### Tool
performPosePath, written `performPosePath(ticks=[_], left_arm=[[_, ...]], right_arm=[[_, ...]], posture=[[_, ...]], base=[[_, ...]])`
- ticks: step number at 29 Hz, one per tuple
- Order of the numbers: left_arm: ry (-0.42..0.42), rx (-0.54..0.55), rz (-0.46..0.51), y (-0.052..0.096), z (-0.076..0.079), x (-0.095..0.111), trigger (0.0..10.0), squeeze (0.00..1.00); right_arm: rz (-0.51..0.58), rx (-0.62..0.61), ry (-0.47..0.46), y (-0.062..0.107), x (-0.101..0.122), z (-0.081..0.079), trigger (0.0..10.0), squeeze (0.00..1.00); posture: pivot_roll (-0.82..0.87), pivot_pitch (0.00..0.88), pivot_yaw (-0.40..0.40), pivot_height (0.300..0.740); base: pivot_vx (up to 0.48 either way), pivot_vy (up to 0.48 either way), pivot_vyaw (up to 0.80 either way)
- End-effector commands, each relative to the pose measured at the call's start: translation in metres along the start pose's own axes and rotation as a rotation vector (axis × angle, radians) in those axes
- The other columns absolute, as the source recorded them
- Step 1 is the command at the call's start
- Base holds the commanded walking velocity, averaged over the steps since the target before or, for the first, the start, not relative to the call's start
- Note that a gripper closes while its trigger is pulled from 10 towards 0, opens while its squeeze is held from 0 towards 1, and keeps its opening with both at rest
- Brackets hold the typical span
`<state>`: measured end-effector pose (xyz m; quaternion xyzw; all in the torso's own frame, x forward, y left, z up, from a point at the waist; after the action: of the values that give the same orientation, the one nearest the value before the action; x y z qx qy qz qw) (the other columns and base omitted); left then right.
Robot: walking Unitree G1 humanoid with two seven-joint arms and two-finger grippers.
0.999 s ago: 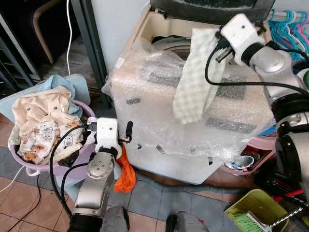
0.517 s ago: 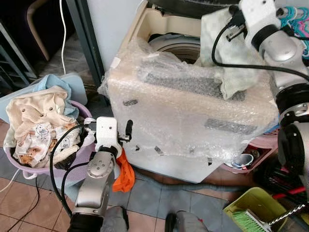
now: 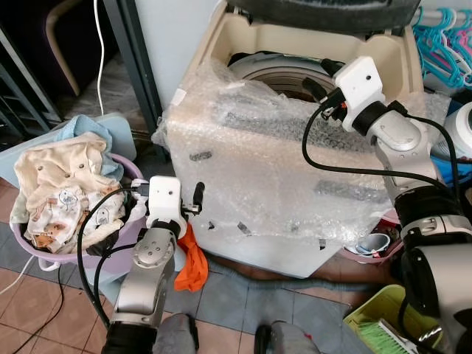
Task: Clothes washing
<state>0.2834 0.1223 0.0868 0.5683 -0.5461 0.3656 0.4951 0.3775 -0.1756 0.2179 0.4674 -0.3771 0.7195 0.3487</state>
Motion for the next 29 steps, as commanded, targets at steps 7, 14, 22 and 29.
performPosePath(ticks=[7, 14, 22, 29], left_arm=[[0.014, 0.008, 0.045, 0.006, 0.002, 0.008, 10.0, 0.00], [0.018, -0.015, 0.060, 0.001, 0.005, 0.012, 10.0, 0.00], [0.006, -0.015, 0.073, 0.001, 0.004, 0.016, 10.0, 0.00], [0.007, -0.019, 0.060, 0.003, 0.003, 0.013, 10.0, 0.00]], right_arm=[[0.025, -0.375, -0.245, 0.060, -0.021, -0.038, 10.0, 1.00], [-0.060, -0.465, -0.167, 0.092, -0.030, -0.057, 10.0, 1.00], [-0.142, -0.526, -0.191, 0.103, -0.039, -0.050, 10.0, 1.00], [-0.194, -0.542, -0.230, 0.109, -0.045, -0.060, 10.0, 0.17]], posture=[[-0.05, 0.047, 0.017, 0.740], [-0.07, 0.047, 0.031, 0.740], [-0.05, 0.060, 0.031, 0.740], [-0.05, 0.065, 0.036, 0.740]], base=[[0.000, 0.000, 0.00], [0.000, 0.000, 0.00], [0.000, 0.000, 0.00], [0.000, 0.000, 0.00]])
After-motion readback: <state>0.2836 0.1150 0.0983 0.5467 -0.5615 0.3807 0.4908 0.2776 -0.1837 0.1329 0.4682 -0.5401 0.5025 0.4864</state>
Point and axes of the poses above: a point about 5 cm out from each wrist's last joint towards the gripper, its own y axis pointing back from the gripper into the wrist, its own x axis along the axis of the wrist's last joint, z = x × y, the point moved 1 cm from there along -y, pointing out of the wrist towards the gripper, and after that the axes turned 13 degrees about -y, right-handed, at the moved point
